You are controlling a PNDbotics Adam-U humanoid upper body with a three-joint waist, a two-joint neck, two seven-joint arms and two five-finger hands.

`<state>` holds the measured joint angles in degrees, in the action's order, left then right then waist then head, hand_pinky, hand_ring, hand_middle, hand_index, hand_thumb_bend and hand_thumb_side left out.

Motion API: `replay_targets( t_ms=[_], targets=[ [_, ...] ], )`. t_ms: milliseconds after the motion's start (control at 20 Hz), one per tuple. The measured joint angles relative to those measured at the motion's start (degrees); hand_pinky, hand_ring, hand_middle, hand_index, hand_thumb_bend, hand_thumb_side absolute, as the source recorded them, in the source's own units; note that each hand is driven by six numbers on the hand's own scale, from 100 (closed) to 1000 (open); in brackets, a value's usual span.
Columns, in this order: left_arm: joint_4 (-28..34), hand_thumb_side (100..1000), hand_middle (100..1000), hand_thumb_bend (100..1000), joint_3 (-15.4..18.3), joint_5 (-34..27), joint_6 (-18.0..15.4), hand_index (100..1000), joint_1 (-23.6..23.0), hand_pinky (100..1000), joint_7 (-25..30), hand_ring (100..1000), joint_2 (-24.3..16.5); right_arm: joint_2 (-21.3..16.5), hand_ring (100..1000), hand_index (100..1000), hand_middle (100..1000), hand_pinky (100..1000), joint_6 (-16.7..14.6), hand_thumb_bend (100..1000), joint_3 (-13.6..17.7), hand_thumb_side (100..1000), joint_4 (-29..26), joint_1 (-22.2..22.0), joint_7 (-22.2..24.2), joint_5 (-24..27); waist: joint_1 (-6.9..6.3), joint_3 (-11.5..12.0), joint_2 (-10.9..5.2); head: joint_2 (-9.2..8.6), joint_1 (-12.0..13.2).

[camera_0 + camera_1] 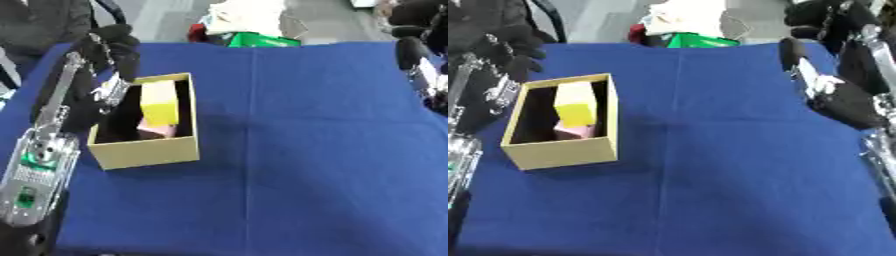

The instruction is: Pick up objects on the table and place them in the box.

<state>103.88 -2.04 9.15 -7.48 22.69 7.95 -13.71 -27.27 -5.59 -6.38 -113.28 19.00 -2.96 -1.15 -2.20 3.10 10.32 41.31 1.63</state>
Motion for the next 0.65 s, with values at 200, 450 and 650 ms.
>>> replay_targets(
  t_ms=[200,450,650],
  targets=[
    [0.0,631,662,328,0.1,0.0,0.0,833,-0.5,624,0.0,675,0.0,3.0,776,919,723,778,0.3,192,0.8,482,0.0,-2.2,-1.6,-1.6,-0.1,-0.4,0.39,0.44,0.2],
    [-0.3,632,660,328,0.2,0.0,-0.2,832,-1.1,622,-0.3,676,0.0,4.7,771,917,717,775,0.1,183,1.1,480,0.1,-3.3,-2.7,-3.3,-0.04,-0.9,0.64,0.61,0.5],
    [-0.5,633,657,326,0.4,-0.1,-0.2,830,-1.5,621,-0.8,674,0.1,5.4,766,913,711,773,0.0,176,1.2,481,0.1,-3.6,-3.1,-3.9,-0.01,-1.1,0.66,0.98,0.7]
  ],
)
